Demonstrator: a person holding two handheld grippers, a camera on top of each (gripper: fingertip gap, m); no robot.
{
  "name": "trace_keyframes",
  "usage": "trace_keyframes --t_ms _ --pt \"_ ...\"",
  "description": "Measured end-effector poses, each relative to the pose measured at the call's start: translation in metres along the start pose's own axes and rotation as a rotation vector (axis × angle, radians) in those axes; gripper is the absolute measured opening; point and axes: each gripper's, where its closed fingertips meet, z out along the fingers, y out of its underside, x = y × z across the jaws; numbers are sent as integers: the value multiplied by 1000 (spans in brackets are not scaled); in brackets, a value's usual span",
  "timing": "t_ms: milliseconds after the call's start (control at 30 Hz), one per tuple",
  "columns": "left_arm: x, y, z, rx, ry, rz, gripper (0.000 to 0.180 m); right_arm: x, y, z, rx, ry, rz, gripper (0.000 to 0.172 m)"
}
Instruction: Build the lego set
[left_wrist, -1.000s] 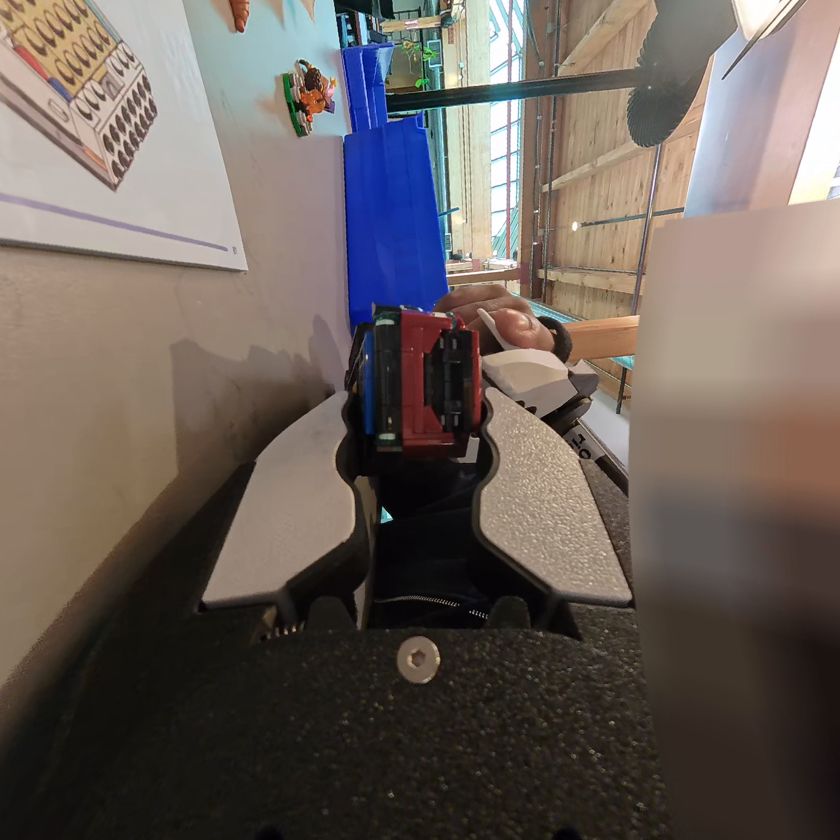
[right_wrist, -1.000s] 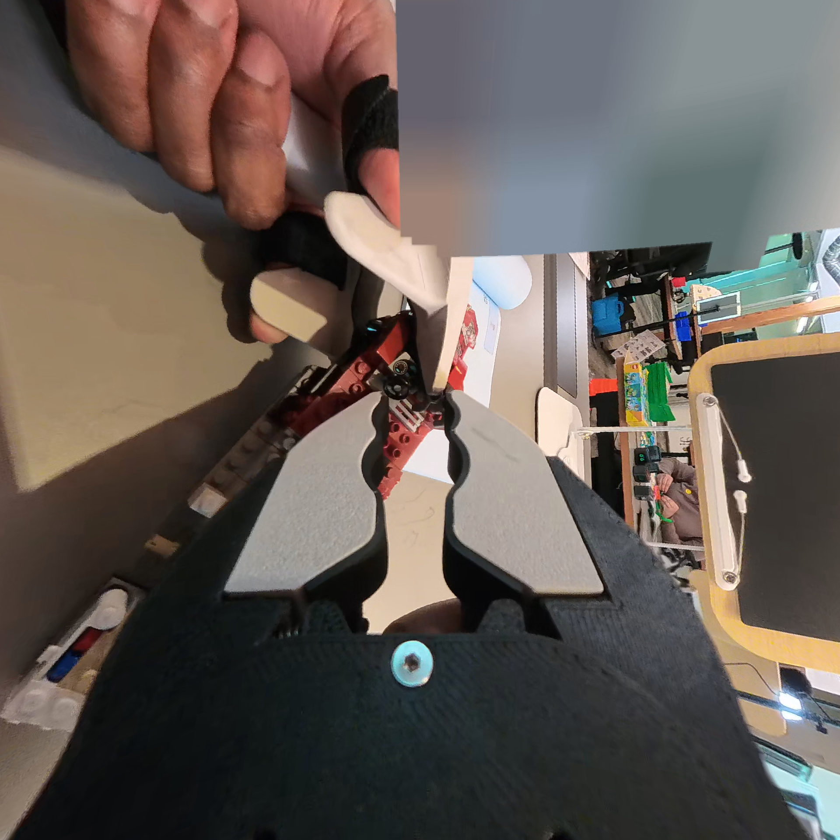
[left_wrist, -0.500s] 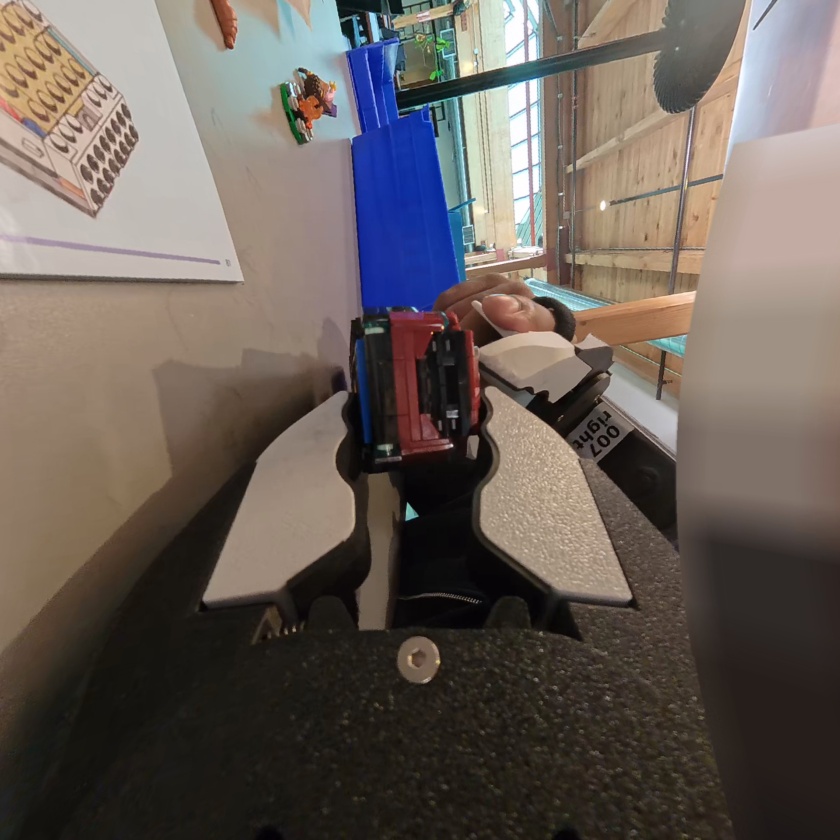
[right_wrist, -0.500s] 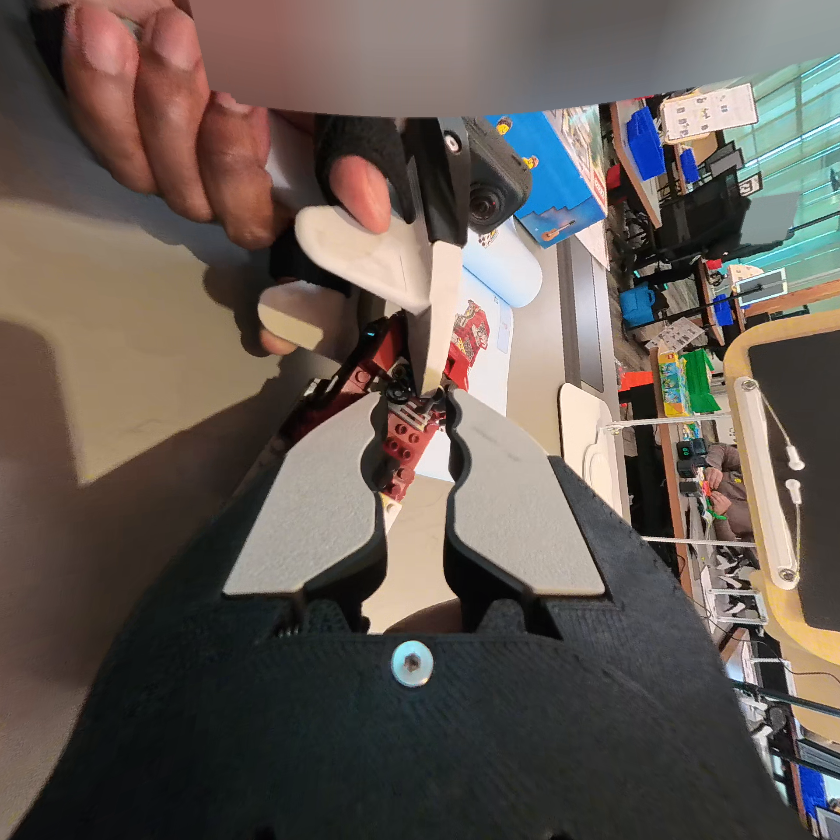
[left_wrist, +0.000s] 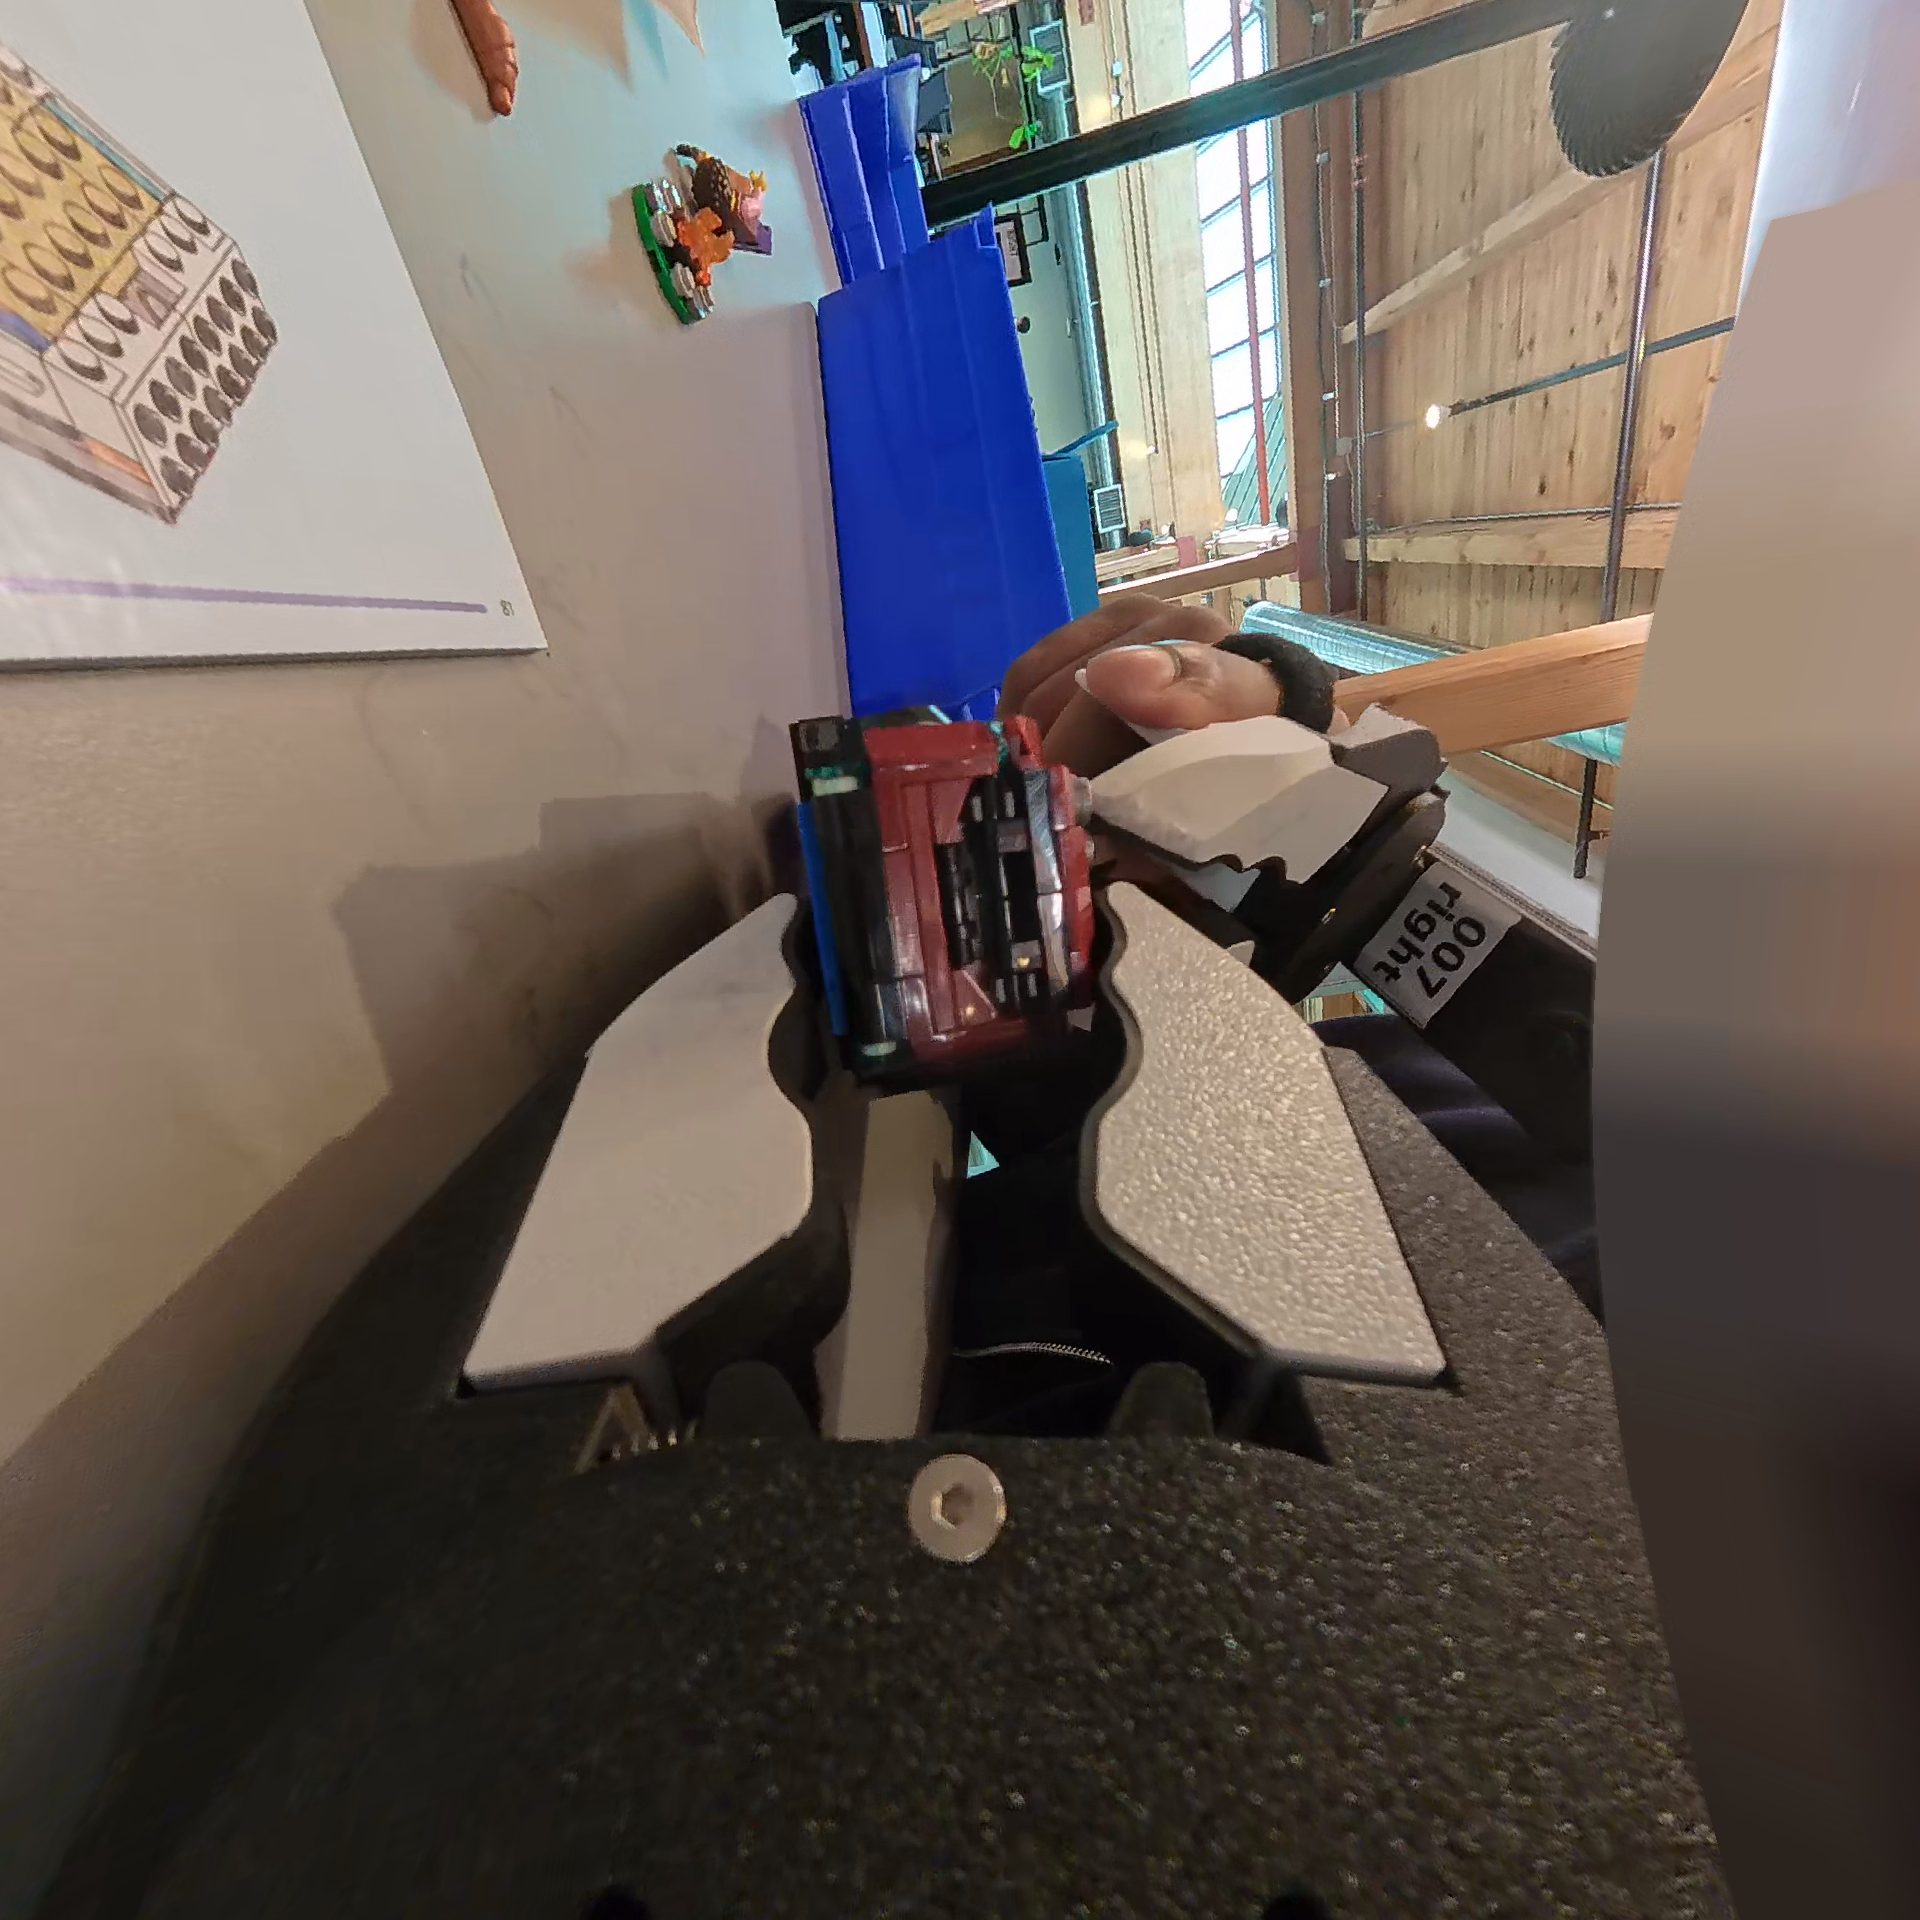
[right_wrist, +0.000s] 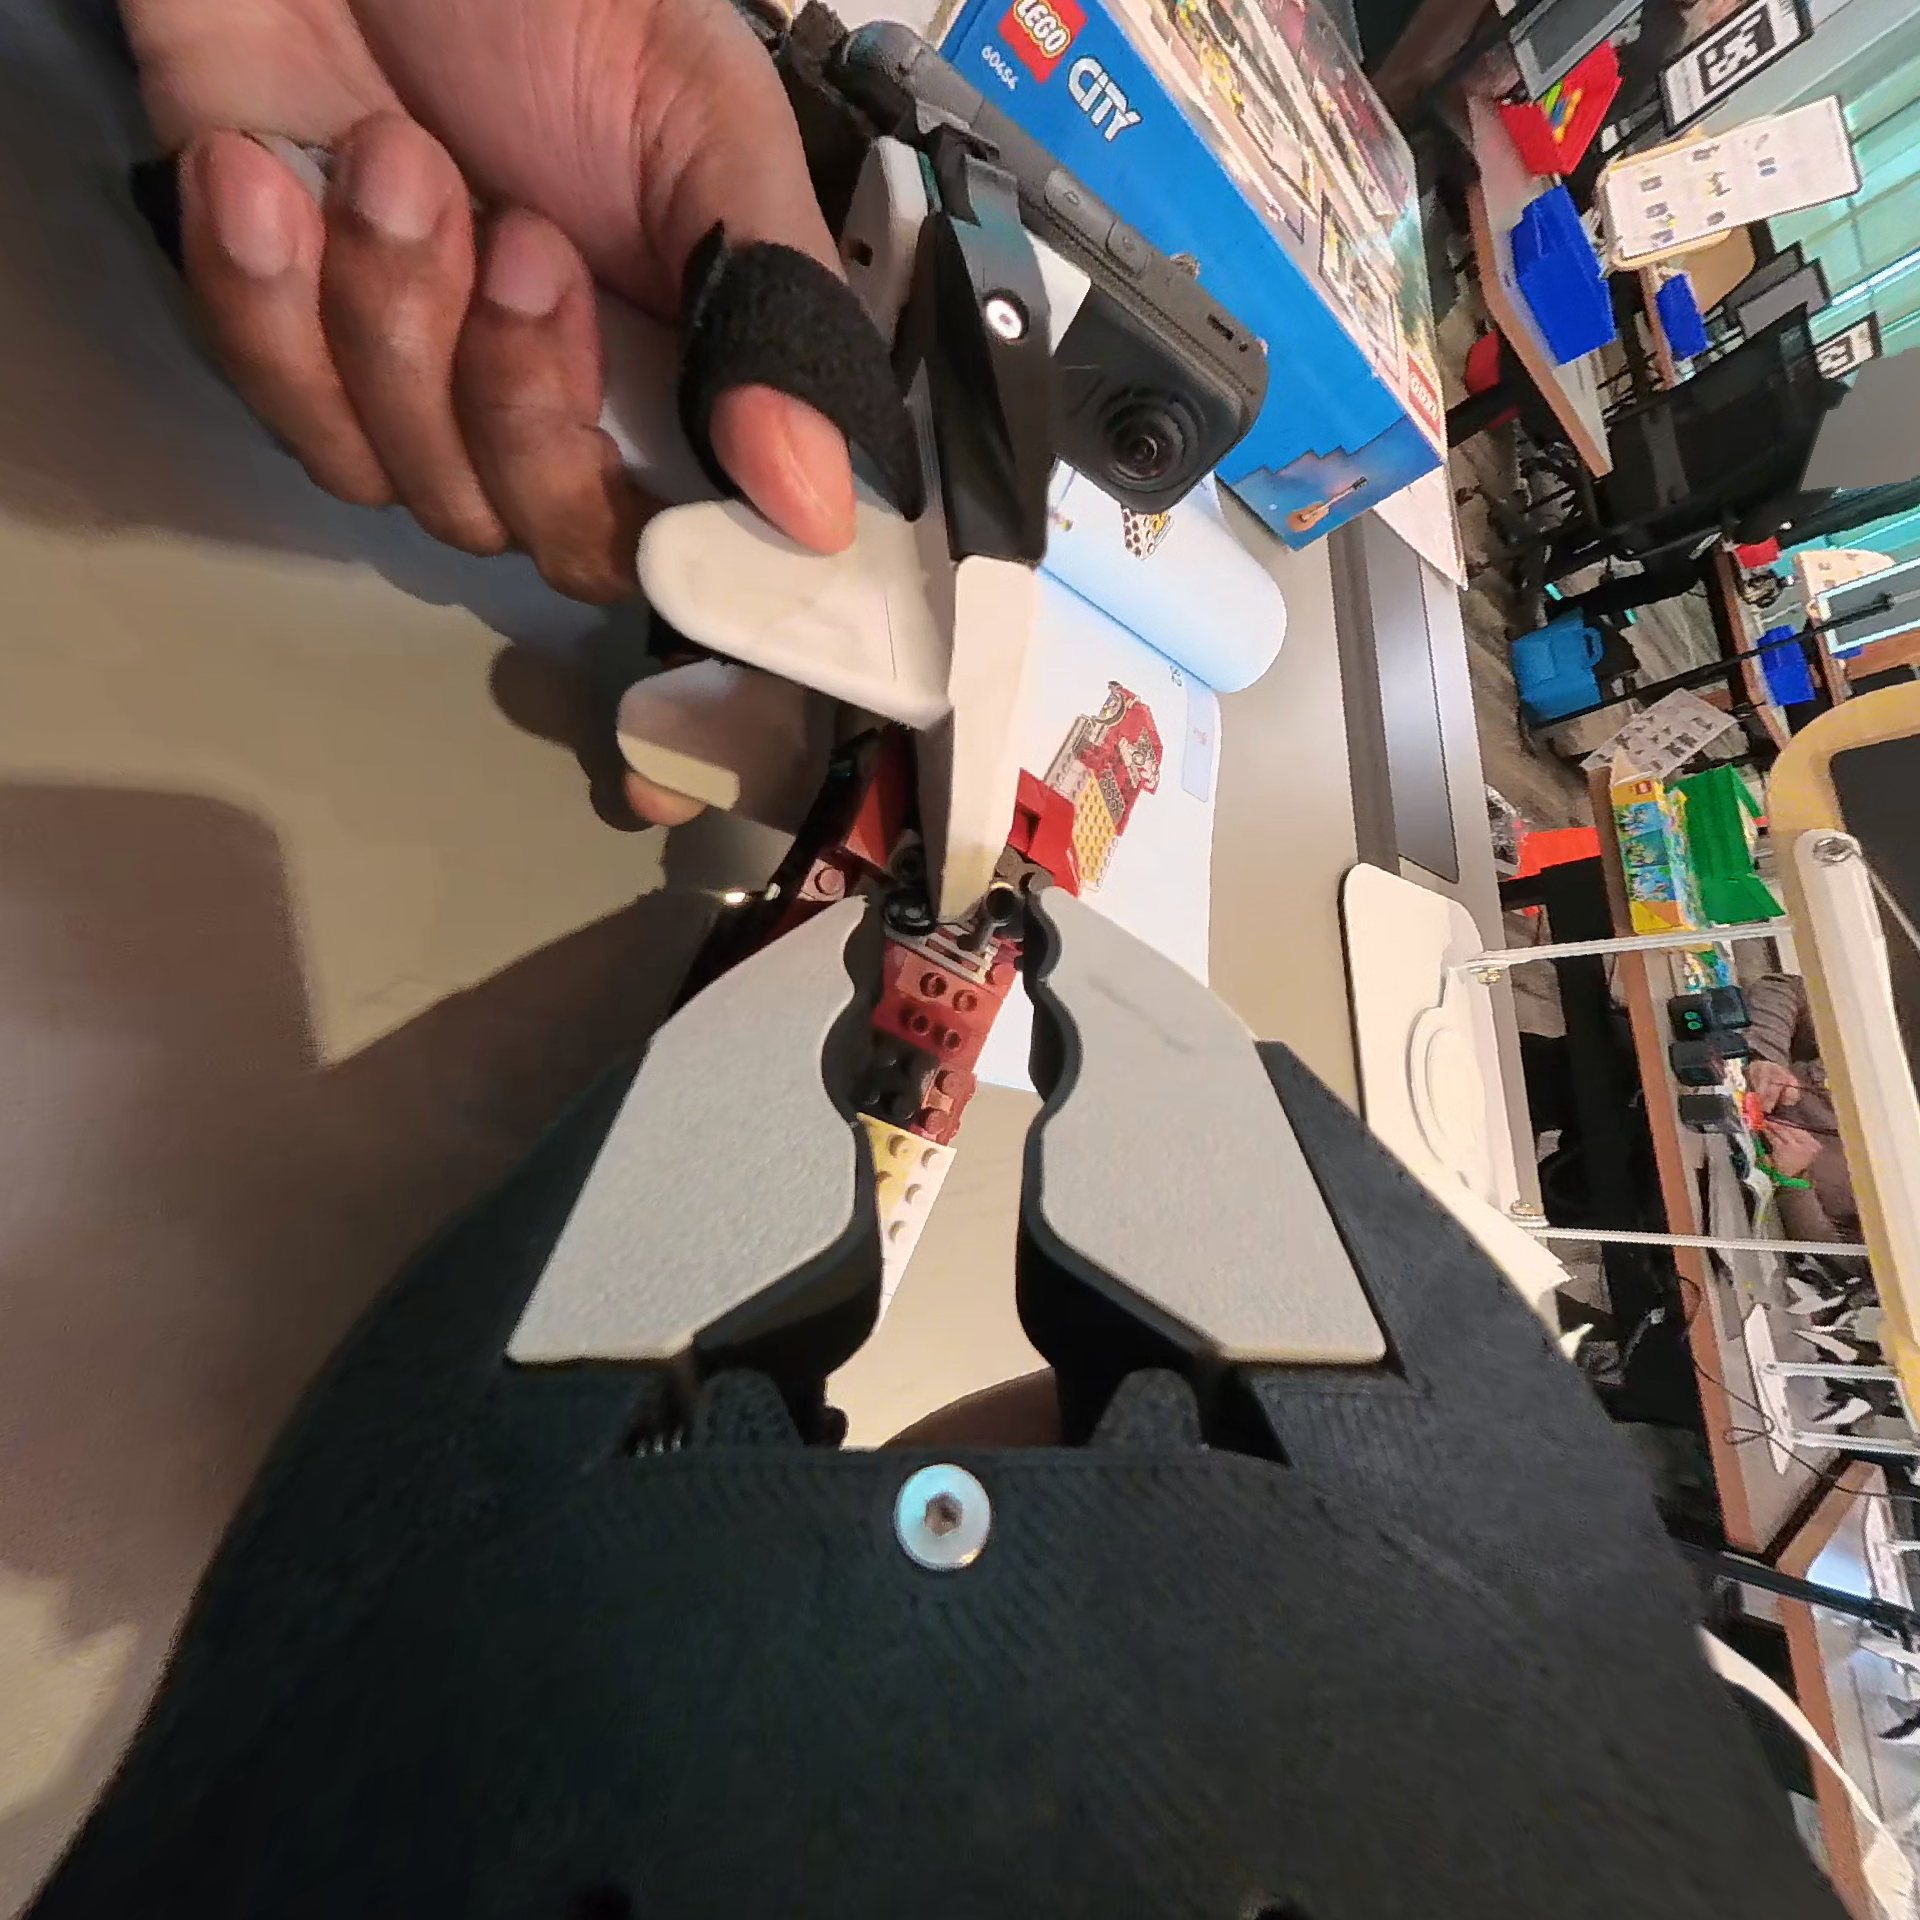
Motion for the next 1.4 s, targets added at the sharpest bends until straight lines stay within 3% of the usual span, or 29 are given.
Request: trace_keyframes --t_ms 700,933,1400 --pt "0 1 0 -7 -10 14 49 1 -1 0 62 -57 134 26" --pt "-4 1 0 8 63 -139 49 -1 1 4 57 -55 125 25" --pt "1 -3 -2 27 107 -169 49 2 -3 2 99 -49 150 28"
